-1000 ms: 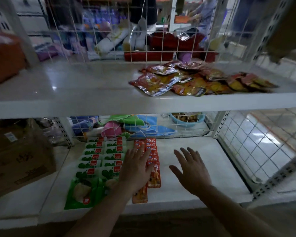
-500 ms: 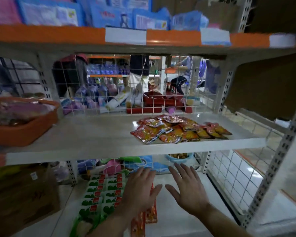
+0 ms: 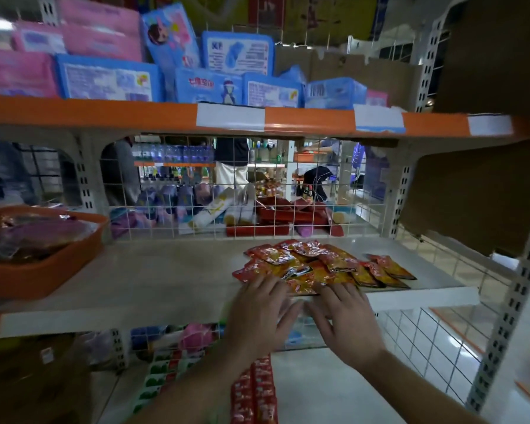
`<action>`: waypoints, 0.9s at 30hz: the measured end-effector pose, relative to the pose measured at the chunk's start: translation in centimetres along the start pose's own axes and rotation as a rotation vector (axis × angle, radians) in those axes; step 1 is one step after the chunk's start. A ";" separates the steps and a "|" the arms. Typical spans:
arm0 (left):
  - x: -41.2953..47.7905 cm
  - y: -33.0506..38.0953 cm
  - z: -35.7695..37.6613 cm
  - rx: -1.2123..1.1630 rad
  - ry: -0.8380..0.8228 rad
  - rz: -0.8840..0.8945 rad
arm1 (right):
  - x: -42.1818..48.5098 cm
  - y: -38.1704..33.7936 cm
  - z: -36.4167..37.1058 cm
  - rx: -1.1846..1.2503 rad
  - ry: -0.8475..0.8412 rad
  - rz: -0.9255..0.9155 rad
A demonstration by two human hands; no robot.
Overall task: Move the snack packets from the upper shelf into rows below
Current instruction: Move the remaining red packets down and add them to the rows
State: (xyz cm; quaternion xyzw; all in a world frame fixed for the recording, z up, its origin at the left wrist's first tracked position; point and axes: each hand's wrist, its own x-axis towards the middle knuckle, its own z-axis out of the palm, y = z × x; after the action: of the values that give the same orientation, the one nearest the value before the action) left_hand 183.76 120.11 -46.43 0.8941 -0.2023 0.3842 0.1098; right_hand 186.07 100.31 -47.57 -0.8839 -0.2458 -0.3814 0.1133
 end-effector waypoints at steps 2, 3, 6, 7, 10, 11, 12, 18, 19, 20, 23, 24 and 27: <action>1.9 -1.5 0.5 0.020 -0.013 -0.082 | 1.6 0.3 0.4 0.006 0.032 0.012; 2.8 -2.2 0.7 0.003 -0.024 -0.144 | 2.4 0.5 0.5 0.009 0.050 0.017; 5.2 -4.3 1.7 -0.128 -0.058 -0.311 | 4.9 1.1 1.5 0.011 0.054 0.045; 5.9 -4.8 1.9 -0.168 -0.072 -0.343 | 5.7 1.4 1.9 0.007 0.039 0.059; 7.1 -6.1 3.1 -0.250 -0.129 -0.438 | 8.1 2.2 3.5 -0.005 0.003 0.102; 7.2 -6.4 3.5 -0.264 -0.140 -0.476 | 8.8 2.5 4.0 0.002 -0.013 0.119; 7.3 -6.6 3.9 -0.273 -0.150 -0.513 | 9.3 2.7 4.5 0.009 -0.032 0.133; 7.1 -6.9 4.9 -0.288 -0.177 -0.572 | 9.9 3.2 5.6 0.019 -0.257 0.204; 7.1 -6.8 4.9 -0.282 -0.179 -0.569 | 9.9 3.2 5.7 0.007 -0.288 0.206; 7.0 -6.7 5.0 -0.277 -0.179 -0.564 | 10.0 3.3 5.9 -0.003 -0.319 0.208; 7.0 -6.7 5.1 -0.280 -0.177 -0.545 | 9.9 3.3 6.4 0.000 -0.411 0.227; 7.0 -6.7 5.2 -0.281 -0.183 -0.544 | 9.9 3.3 6.5 -0.012 -0.439 0.216; 7.0 -6.8 5.3 -0.263 -0.221 -0.538 | 9.8 3.1 6.1 -0.028 -0.455 0.167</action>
State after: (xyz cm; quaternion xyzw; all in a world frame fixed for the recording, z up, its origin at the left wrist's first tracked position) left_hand 194.56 122.34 -45.19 0.9300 -0.0174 0.2125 0.2995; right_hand 197.25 103.48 -44.60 -0.9658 -0.1859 -0.1650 0.0739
